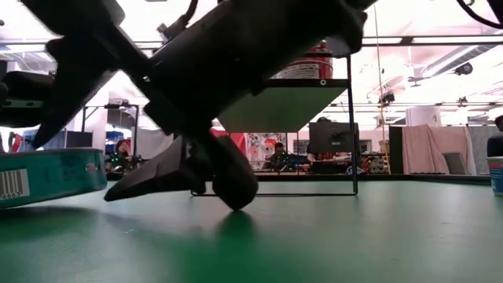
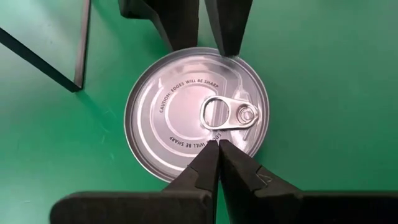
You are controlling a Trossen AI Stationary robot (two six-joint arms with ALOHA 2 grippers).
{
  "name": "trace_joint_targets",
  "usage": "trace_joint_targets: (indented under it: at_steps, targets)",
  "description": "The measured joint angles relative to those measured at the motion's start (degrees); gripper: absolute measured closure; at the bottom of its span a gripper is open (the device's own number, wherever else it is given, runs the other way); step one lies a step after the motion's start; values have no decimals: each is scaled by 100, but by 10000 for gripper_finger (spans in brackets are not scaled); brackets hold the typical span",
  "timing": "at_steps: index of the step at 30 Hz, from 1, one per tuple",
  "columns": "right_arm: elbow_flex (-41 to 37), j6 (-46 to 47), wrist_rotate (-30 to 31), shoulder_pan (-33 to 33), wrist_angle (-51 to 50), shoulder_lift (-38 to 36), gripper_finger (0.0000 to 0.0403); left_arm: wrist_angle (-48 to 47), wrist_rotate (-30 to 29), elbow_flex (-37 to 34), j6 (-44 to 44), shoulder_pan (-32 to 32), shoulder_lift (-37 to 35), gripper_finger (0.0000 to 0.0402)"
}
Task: Stack canned seafood by type on shelf
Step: Stack the light blue tuna can on top of the light blue can on the shelf
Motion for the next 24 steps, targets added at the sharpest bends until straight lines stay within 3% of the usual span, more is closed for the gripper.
trace_joint_targets:
  at_steps: [13, 18, 24]
  targets:
    - [975, -231, 56, -80, -547, 474, 128, 670, 86, -149, 229, -55, 98, 402]
    - [1166, -431, 112, -97, -618, 470, 172, 730, 188, -95, 478, -59, 108, 402]
    - [1217, -476, 115, -90, -680, 467, 267, 702, 179, -3, 647, -57, 109, 402]
